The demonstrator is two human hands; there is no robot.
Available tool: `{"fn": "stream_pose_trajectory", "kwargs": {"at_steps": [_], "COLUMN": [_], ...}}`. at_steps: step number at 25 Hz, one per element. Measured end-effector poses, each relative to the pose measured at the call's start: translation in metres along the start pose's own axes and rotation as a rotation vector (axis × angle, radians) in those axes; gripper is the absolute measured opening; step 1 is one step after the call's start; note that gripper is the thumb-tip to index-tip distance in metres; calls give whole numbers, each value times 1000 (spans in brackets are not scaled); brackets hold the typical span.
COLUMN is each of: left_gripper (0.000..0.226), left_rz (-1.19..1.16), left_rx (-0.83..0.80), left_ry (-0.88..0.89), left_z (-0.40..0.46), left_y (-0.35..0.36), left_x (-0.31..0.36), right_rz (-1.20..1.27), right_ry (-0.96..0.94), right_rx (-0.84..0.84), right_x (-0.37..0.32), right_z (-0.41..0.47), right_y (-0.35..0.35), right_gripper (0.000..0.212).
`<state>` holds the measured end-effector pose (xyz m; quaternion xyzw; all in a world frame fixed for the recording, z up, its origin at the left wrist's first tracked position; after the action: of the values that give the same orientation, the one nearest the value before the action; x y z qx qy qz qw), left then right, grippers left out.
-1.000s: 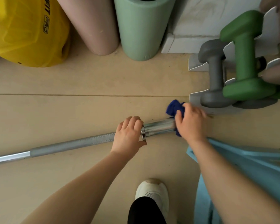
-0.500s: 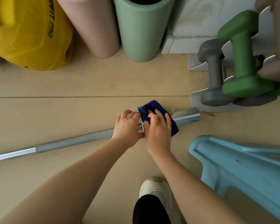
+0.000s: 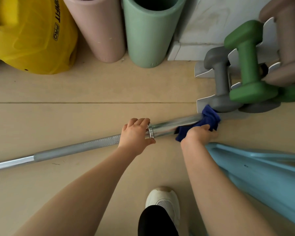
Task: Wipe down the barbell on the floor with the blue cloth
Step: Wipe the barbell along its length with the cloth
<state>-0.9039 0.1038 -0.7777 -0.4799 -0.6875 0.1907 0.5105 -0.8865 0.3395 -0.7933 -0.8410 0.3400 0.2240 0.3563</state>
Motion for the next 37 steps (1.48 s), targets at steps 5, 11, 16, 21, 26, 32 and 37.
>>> {"fn": "stream_pose_trajectory", "kwargs": {"at_steps": [5, 11, 16, 21, 26, 32, 37], "left_gripper": [67, 67, 61, 35, 31, 32, 28], "left_rz": [15, -10, -43, 183, 339, 426, 427], "left_rx": [21, 25, 18, 38, 151, 147, 120], "left_ry": [18, 7, -20, -80, -100, -59, -76], "left_z": [0, -2, 3, -15, -41, -42, -41], "left_y": [1, 7, 7, -4, -25, -23, -24], "left_x": [-1, -6, -12, -19, -38, -40, -41], "right_rz": [50, -104, -454, -1243, -1618, -1364, -1392], "right_ry": [372, 267, -464, -983, -849, -1555, -1656], "right_rx": [-167, -343, -343, -510, -622, -667, -681], "right_x": [64, 67, 24, 27, 31, 53, 57], "right_z": [-35, -73, -105, -148, -130, -171, -167], "right_y": [17, 25, 38, 99, 146, 86, 101], "right_gripper": [46, 42, 25, 23, 27, 7, 12]}}
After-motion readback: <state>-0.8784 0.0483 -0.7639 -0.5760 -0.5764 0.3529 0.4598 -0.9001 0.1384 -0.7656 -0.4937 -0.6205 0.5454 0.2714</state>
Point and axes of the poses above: each hand's wrist, its own z-axis towards the middle knuckle, its own y-axis out of the palm, x = y × z, the point moved 10 cm from there along z, towards the middle knuckle, and after that the axes turned 9 degrees about y, right-handed, at the moved point
